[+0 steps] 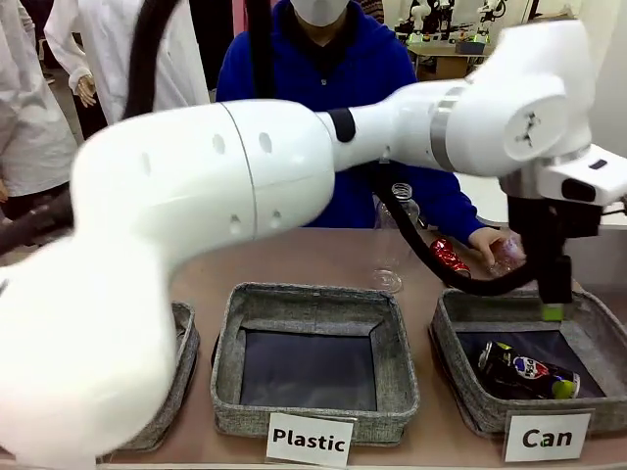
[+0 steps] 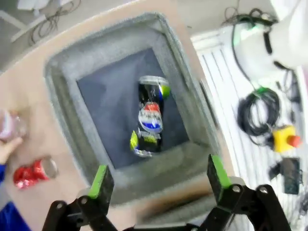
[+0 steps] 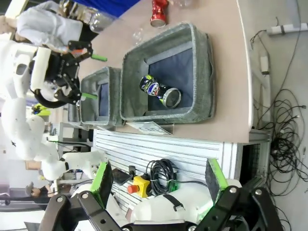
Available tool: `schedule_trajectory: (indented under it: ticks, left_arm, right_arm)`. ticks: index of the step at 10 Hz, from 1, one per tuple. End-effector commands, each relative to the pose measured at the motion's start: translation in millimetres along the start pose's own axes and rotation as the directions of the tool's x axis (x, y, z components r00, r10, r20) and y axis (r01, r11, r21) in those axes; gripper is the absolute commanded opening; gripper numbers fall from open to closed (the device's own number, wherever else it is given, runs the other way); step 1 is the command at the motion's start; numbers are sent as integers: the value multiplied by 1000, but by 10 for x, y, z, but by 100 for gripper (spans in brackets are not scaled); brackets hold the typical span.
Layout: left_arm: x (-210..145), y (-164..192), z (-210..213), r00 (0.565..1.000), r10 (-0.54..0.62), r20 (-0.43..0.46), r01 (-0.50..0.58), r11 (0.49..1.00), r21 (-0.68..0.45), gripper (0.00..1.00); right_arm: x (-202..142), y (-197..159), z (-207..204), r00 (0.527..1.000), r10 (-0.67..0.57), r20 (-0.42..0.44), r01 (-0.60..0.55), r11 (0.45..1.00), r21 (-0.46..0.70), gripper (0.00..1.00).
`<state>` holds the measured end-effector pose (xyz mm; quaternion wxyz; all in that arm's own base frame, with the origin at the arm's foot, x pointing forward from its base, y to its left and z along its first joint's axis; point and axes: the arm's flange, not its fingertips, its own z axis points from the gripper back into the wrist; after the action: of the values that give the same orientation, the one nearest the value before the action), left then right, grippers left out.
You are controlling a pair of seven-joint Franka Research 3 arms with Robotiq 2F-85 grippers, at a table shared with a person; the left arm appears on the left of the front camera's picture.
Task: Sort the can waste into the basket.
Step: Pick up the can waste from the table and place it in the right Fabric basket.
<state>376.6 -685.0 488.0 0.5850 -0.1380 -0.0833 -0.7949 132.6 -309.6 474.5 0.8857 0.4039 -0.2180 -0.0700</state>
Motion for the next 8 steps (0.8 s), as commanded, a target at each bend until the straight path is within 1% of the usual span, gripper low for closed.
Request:
schedule_trajectory:
  ticks: [1,3,4,5,6,7,8]
  left_arm:
    - [-550,-398,336,990,96,-105,-107,988,-109,100]
    - [-1077,-826,642,965,192,-180,-216,968,-129,100]
    - [-1356,-1071,789,947,245,-206,-274,954,-124,100]
    - [-1740,-1323,969,904,379,-198,-400,914,-75,100]
    - [-2142,-1485,1158,854,495,-160,-509,858,-62,100]
    - [-2604,-1624,1344,779,617,-109,-626,776,-78,100]
    - [-3113,-1713,1505,691,721,-54,-721,683,-118,100]
  right_arm:
    - [120,173,-417,998,-64,-23,66,994,91,100]
    - [170,555,-1057,995,-58,-81,71,985,159,100]
    - [173,697,-1285,993,-43,-106,61,983,171,100]
    - [155,940,-1583,991,-15,-135,44,976,213,100]
    - [133,1190,-1841,987,-12,-159,53,965,258,100]
    - [126,1358,-2027,985,-40,-166,83,961,263,100]
    - [116,1504,-2229,982,-66,-176,109,962,250,100]
